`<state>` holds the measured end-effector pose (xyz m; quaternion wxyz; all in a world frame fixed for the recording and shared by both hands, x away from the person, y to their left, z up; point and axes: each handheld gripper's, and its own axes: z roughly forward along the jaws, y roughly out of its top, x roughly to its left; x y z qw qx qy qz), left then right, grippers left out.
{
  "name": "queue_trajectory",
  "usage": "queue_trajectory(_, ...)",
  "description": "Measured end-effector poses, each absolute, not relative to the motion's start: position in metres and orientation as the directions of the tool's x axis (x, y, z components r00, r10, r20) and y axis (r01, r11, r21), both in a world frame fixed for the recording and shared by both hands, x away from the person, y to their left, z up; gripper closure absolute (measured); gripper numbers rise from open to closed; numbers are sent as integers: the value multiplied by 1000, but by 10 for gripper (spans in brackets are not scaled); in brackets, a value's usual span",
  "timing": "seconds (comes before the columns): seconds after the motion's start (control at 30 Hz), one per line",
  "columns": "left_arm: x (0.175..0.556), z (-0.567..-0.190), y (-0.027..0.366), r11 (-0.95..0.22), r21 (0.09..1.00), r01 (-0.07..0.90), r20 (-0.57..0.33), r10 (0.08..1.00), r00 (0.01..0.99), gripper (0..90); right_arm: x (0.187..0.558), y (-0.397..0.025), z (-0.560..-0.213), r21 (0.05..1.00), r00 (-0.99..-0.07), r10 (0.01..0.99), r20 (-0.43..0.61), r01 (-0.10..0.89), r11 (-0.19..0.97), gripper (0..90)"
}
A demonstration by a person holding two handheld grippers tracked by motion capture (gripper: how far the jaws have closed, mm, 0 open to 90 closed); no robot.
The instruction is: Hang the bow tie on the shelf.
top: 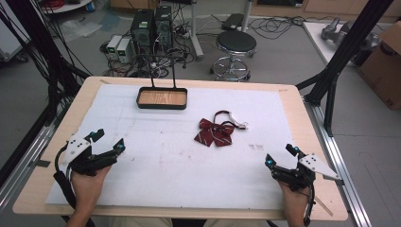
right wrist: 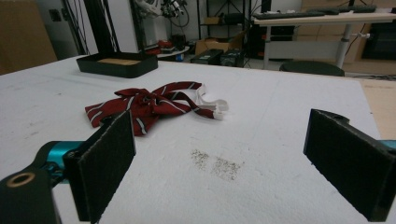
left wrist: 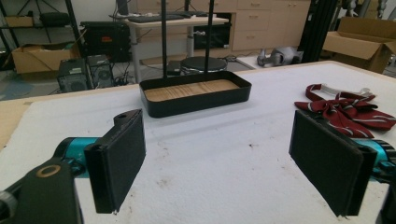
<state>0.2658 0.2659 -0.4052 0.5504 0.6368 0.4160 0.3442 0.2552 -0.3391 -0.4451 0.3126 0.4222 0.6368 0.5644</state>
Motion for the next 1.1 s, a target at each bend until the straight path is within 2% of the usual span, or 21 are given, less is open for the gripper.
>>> queue_trajectory(0.93, 266, -406, 265, -53, 986, 159, -17, 911, 412, 189, 255, -339, -446, 981, -454, 887, 87, 194, 3, 80)
queue_trajectory(1.1, 266, -405, 265, -54, 986, 159, -17, 911, 412, 189, 257, -341, -446, 979, -450, 886, 115, 204, -24, 80)
